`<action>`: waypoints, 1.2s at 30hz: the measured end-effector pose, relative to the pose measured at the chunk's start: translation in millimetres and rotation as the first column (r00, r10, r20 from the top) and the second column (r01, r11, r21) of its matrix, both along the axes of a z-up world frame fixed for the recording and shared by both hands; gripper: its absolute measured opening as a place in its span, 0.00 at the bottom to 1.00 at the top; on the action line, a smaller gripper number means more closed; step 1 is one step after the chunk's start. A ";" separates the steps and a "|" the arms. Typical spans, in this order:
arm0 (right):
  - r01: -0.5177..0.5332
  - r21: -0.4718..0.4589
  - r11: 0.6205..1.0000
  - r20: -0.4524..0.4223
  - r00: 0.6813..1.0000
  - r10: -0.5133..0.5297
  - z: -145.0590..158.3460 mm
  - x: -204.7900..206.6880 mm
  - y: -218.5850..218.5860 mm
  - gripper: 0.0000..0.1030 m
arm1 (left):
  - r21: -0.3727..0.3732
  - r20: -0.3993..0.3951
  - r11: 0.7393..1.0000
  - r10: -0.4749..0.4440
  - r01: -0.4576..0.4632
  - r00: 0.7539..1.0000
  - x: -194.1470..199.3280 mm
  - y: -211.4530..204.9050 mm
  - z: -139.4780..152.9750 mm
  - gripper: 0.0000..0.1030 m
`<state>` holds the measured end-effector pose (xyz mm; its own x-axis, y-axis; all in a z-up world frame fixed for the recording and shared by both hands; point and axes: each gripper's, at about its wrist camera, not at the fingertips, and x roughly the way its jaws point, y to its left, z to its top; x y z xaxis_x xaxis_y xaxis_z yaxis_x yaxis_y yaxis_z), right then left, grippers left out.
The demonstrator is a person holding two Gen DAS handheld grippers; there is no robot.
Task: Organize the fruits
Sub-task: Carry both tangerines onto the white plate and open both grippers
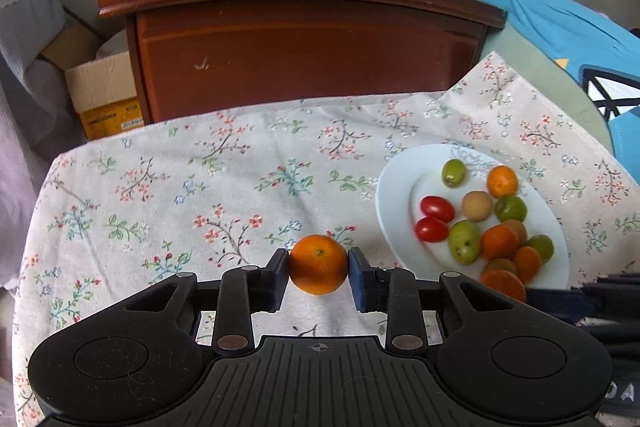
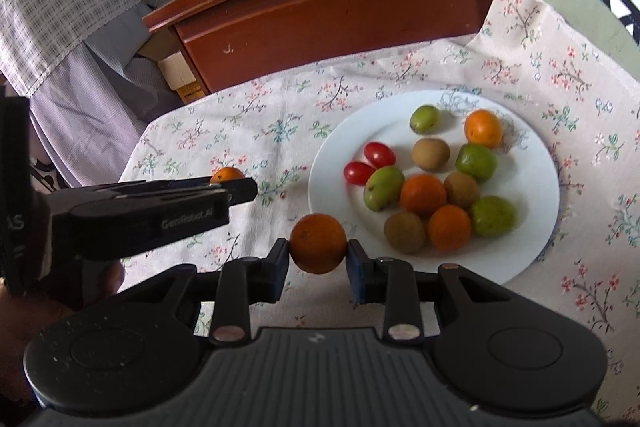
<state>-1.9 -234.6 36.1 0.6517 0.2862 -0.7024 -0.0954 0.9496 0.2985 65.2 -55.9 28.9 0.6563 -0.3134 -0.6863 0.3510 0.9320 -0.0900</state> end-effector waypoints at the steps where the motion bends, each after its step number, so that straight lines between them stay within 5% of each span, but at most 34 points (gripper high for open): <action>1: 0.004 0.001 1.000 0.004 1.000 -0.004 0.8 0.0 -1.1 0.30 | -0.001 0.003 1.000 -0.003 0.003 1.000 -1.0 -0.8 2.0 0.28; 21: 0.087 0.024 0.996 0.099 0.991 -0.089 26.3 -0.8 -38.7 0.30 | -0.039 0.114 0.997 -0.065 0.070 0.991 -25.8 -18.8 44.5 0.28; 36: 0.271 0.124 0.955 0.105 0.953 -0.284 37.4 -3.7 -106.6 0.30 | -0.075 0.132 0.988 -0.127 0.138 0.983 -18.6 -43.6 51.9 0.28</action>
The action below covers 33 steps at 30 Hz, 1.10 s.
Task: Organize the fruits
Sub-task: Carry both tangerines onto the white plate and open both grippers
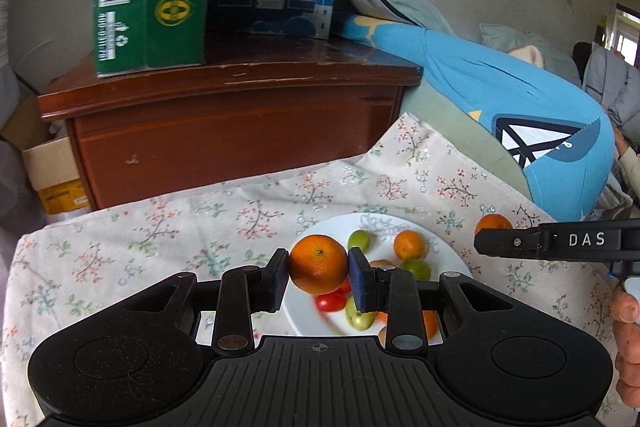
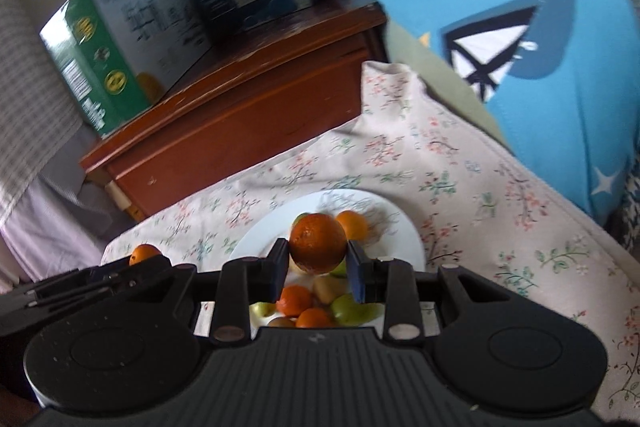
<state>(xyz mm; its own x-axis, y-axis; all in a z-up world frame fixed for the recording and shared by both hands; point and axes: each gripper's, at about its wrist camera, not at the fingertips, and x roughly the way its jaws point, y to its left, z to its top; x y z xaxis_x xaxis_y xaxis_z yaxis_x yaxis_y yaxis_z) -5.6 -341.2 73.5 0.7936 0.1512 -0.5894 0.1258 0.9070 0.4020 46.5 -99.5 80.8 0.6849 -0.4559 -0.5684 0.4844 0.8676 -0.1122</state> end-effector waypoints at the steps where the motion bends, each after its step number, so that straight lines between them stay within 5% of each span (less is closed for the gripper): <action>1: 0.014 0.012 1.000 -0.005 1.000 -0.014 -0.7 0.8 -3.6 0.30 | -0.007 -0.007 1.000 -0.005 0.005 1.000 2.7 -2.2 -1.2 0.28; 9: 0.102 0.115 0.988 -0.087 0.992 -0.093 -18.6 12.7 -21.6 0.30 | -0.044 -0.071 0.999 -0.027 0.024 0.997 26.0 -17.0 -17.8 0.28; 28: 0.128 0.068 0.990 -0.167 0.979 -0.115 -39.6 26.3 -9.1 0.33 | -0.025 -0.133 0.998 -0.064 0.062 0.989 57.7 -42.6 -47.8 0.31; 30: 0.126 0.062 0.990 -0.158 0.981 -0.115 -37.6 26.7 -8.9 0.33 | -0.018 -0.130 0.998 -0.061 0.060 0.990 56.8 -42.5 -44.9 0.36; 32: 0.124 0.065 0.990 -0.151 0.982 -0.113 -35.6 26.4 -9.1 0.33 | -0.006 -0.118 0.999 -0.042 0.042 0.992 54.2 -40.7 -39.8 0.60; 33: 0.122 0.068 0.990 -0.147 0.983 -0.111 -34.6 26.1 -9.3 0.33 | -0.001 -0.107 1.000 -0.030 0.030 0.994 52.5 -39.2 -36.2 0.64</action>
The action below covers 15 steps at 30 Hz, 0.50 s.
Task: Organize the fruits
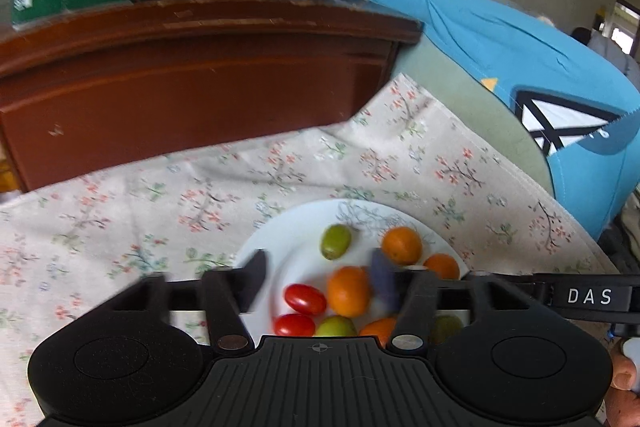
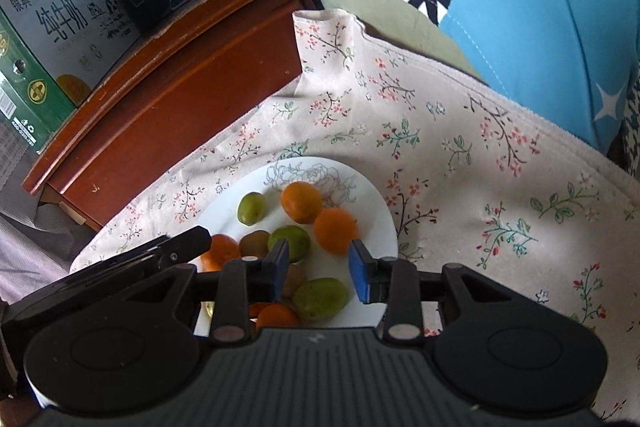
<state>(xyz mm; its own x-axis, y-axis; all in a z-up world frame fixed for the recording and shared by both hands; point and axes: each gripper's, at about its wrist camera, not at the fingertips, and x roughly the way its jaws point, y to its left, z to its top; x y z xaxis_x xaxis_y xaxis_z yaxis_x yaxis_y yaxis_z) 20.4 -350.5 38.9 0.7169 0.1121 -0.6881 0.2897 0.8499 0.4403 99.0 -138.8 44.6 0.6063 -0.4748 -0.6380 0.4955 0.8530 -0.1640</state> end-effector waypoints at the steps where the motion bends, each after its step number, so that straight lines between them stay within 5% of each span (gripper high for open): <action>1: -0.003 0.000 1.000 0.005 1.000 0.003 1.0 -0.2 0.2 0.33 | 0.002 0.012 1.000 0.003 -0.003 1.000 -2.1 1.7 4.0 0.65; 10: -0.034 -0.027 0.999 0.023 0.999 0.034 9.4 -3.8 8.9 0.40 | 0.070 0.016 0.997 0.029 -0.030 0.999 -24.9 17.1 34.0 0.84; 15: -0.058 -0.043 0.997 0.025 0.998 0.059 13.3 -6.6 16.9 0.41 | 0.112 -0.004 0.992 0.052 -0.051 0.999 -41.8 26.6 38.9 0.85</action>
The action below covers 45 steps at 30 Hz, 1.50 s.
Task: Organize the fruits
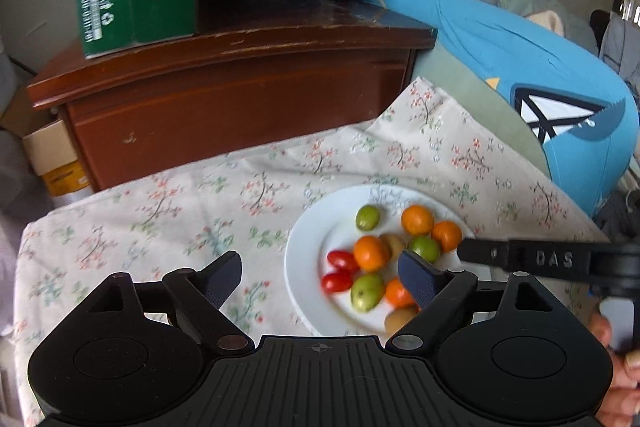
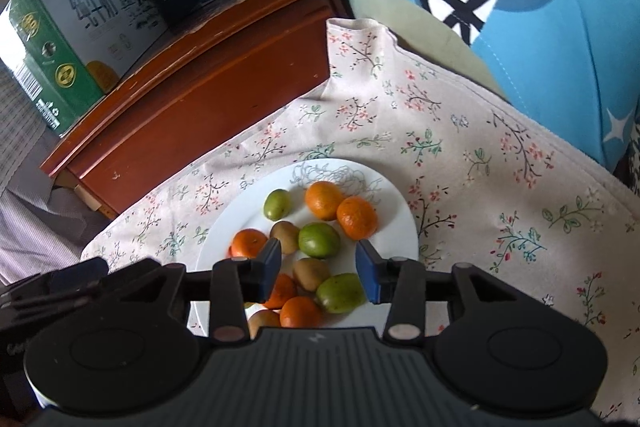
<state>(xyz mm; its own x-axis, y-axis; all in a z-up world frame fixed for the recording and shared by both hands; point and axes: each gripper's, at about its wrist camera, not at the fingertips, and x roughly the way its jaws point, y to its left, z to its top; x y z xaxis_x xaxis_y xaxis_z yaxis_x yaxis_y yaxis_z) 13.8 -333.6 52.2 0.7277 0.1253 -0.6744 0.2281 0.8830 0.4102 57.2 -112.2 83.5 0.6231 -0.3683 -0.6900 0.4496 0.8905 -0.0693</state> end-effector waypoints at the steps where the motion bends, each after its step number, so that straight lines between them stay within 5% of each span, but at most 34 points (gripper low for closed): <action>1: -0.005 -0.008 1.000 0.001 1.000 0.005 1.1 -0.8 2.1 0.43 | 0.010 -0.006 1.000 0.007 -0.007 1.000 -3.0 1.8 -0.3 0.86; 7: -0.037 -0.061 0.997 -0.004 0.999 0.037 5.7 -6.1 15.1 0.49 | 0.074 -0.016 0.997 0.029 -0.028 0.999 -18.0 7.8 -7.2 0.89; 13: -0.053 -0.091 0.994 -0.033 0.998 0.050 5.4 -9.0 24.4 0.51 | 0.053 -0.048 0.998 0.036 -0.033 0.998 -21.5 13.6 -10.2 0.89; 25: 0.023 -0.150 0.988 -0.092 0.995 -0.037 2.9 -24.4 23.9 0.68 | 0.081 -0.105 0.994 0.076 -0.068 0.992 -14.1 8.2 -22.3 0.89; 45: 0.006 -0.222 0.975 -0.201 0.978 -0.052 -12.3 -17.6 34.3 0.78 | 0.161 -0.135 0.977 0.159 -0.137 0.978 -4.4 -6.4 -36.2 0.89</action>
